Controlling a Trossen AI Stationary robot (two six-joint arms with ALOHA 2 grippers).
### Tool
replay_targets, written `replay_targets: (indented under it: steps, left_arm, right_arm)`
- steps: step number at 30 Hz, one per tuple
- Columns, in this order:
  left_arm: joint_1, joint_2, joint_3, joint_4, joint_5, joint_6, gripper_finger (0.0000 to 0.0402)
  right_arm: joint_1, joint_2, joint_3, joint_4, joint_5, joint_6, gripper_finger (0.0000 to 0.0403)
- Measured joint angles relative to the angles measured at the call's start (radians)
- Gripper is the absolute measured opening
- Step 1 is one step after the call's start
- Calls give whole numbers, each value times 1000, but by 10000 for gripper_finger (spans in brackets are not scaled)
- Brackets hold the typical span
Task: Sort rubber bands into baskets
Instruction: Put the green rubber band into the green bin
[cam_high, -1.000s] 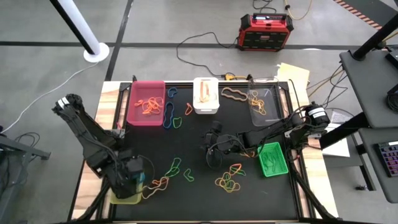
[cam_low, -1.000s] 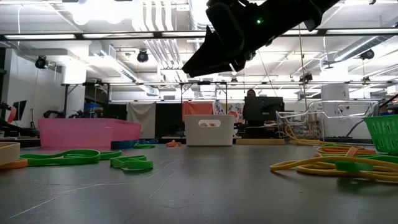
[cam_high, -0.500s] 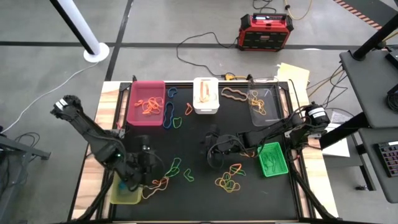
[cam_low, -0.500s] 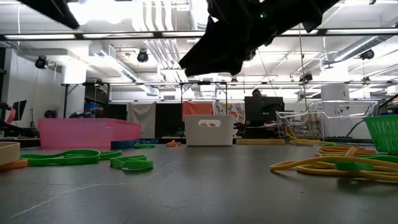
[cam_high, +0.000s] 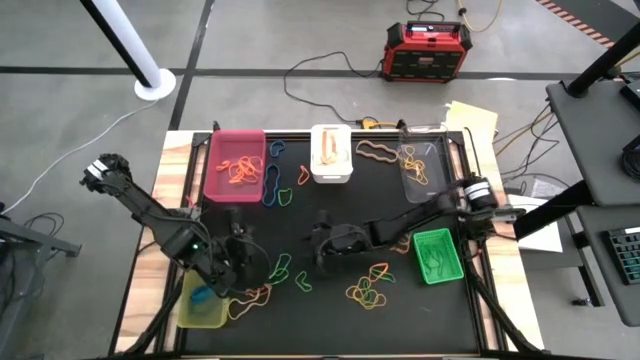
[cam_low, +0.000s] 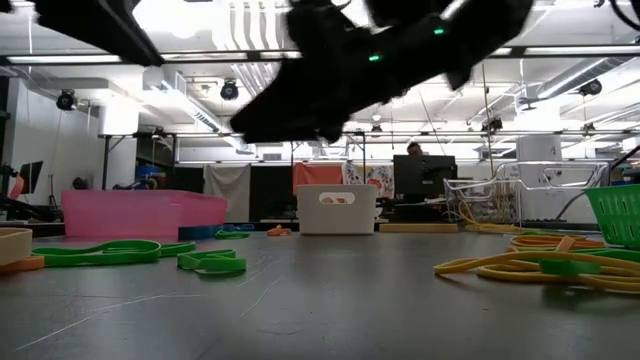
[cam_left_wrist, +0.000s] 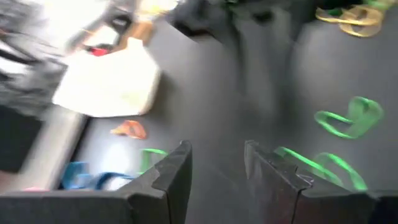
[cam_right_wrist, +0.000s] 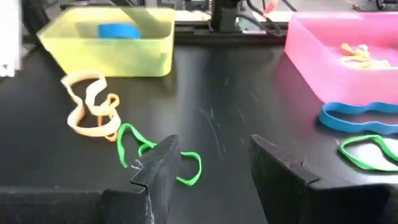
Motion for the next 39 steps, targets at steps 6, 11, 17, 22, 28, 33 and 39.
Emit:
replay_targets:
  steps: [6,11,17,22,28,33,39]
  left_arm:
    - [1,-8,2,-70,-80,-49,132]
    - [1,-16,2,-96,-79,-90,132]
    - [1,-16,2,-103,-79,-122,132]
    - [1,-16,2,-101,-79,-126,132]
    - [1,-16,2,-94,-80,-126,132]
    - [1,-16,1,-91,-80,-127,132]
    - [1,-16,1,-85,-84,-127,132]
  right_arm:
    - [-25,152,211,-180,-107,1,185]
    - [-30,248,361,-333,-161,-3,185]
    - [-28,300,457,-423,-184,-6,185]
    - [-33,300,457,-428,-180,-6,185]
    - [-56,340,455,-423,-153,-6,185]
    - [-61,375,456,-410,-147,-13,182]
    - [-61,385,457,-415,-154,-34,116]
